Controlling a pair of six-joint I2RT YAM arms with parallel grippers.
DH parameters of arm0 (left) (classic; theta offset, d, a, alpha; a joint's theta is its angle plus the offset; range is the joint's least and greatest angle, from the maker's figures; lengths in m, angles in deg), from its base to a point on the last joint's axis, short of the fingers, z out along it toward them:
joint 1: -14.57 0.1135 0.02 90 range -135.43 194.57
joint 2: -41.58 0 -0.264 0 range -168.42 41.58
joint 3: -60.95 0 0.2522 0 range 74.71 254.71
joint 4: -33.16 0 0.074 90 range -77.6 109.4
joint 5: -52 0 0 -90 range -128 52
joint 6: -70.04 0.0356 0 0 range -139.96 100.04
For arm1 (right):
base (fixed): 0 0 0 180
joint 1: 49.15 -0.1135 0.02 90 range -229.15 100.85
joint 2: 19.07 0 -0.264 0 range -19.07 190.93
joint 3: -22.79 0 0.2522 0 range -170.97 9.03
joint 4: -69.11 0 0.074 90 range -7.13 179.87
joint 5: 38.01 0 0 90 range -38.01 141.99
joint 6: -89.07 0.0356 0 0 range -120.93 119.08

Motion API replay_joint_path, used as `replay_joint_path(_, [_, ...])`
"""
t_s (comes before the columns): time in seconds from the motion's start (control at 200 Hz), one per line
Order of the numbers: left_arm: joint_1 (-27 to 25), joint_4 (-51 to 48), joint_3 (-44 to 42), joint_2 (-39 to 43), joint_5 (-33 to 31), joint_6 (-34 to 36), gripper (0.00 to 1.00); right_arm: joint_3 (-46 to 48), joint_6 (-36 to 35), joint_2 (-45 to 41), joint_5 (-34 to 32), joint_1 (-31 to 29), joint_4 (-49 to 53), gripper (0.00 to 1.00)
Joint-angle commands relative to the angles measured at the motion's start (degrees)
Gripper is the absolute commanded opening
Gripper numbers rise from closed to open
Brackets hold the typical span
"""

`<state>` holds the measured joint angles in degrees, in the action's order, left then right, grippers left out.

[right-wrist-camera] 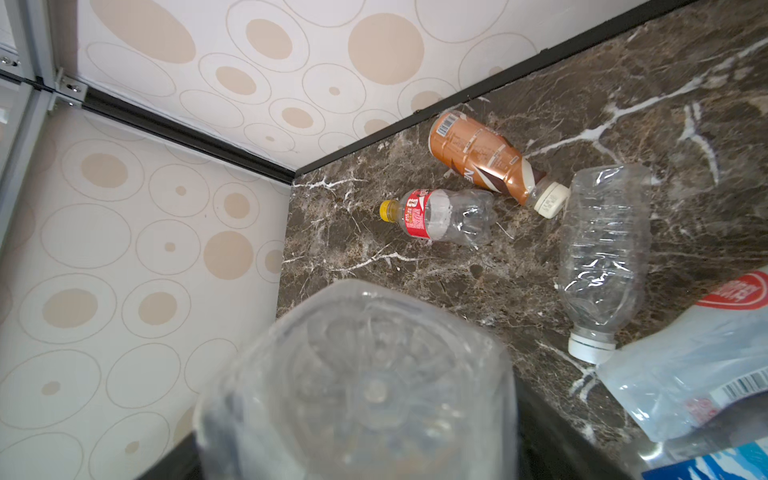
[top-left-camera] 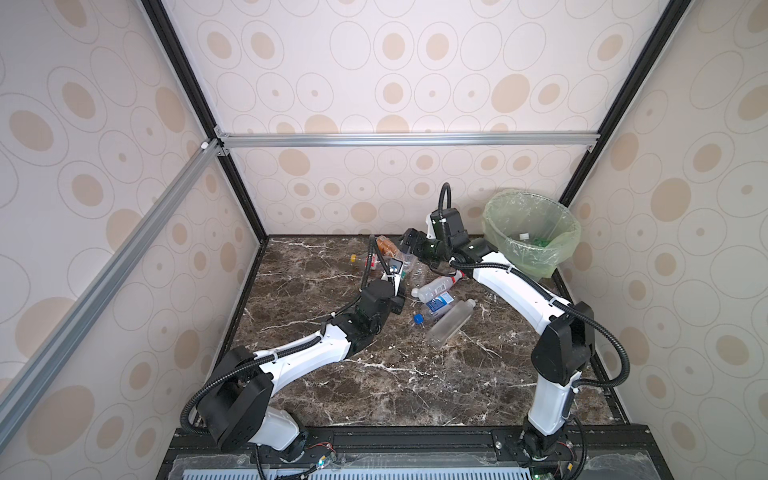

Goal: Throw the plastic bottles in the bin
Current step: 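Hand the green-banded bottle from the left gripper to the right gripper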

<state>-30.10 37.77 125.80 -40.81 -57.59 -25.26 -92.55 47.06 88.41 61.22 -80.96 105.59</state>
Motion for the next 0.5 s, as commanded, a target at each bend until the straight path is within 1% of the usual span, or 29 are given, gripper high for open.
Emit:
replay_joint_path(0.0, [-0.86,2.81,2.17,0.0,-1.65,1.88,0.31,-1.42,0.6,0.47,-0.01,-0.18,0.22,0.81])
replay_joint_path(0.05, [-0.95,2.94,2.11,-0.16,-1.84,1.88,0.31,-0.93,0.61,0.32,-0.09,-0.18,-0.11,0.76])
replay_joint_path(0.19, [-0.95,3.43,1.64,-0.25,-2.69,1.64,0.35,0.66,0.89,-0.24,-0.18,-0.18,-1.18,0.6])
replay_joint_path(0.28, [-0.94,3.85,1.22,-0.06,-3.06,1.1,0.36,1.37,1.0,-0.34,-0.05,-0.16,-1.62,0.47])
replay_joint_path(0.32, [-0.88,3.91,1.04,0.04,-3.17,0.85,0.38,1.65,1.18,-0.42,-0.03,-0.11,-1.83,0.42])
replay_joint_path(0.36, [-0.97,4.0,0.88,0.2,-3.33,0.73,0.39,1.94,1.28,-0.52,-0.01,-0.09,-2.12,0.39])
replay_joint_path(0.415, [-0.91,3.96,0.66,0.44,-3.56,0.24,0.42,2.43,1.5,-0.76,0.08,0.01,-2.63,0.39])
replay_joint_path(0.495, [-0.94,4.23,-0.17,1.13,-3.85,-0.59,0.5,3.16,1.71,-1.1,-0.01,0.57,-3.07,0.38])
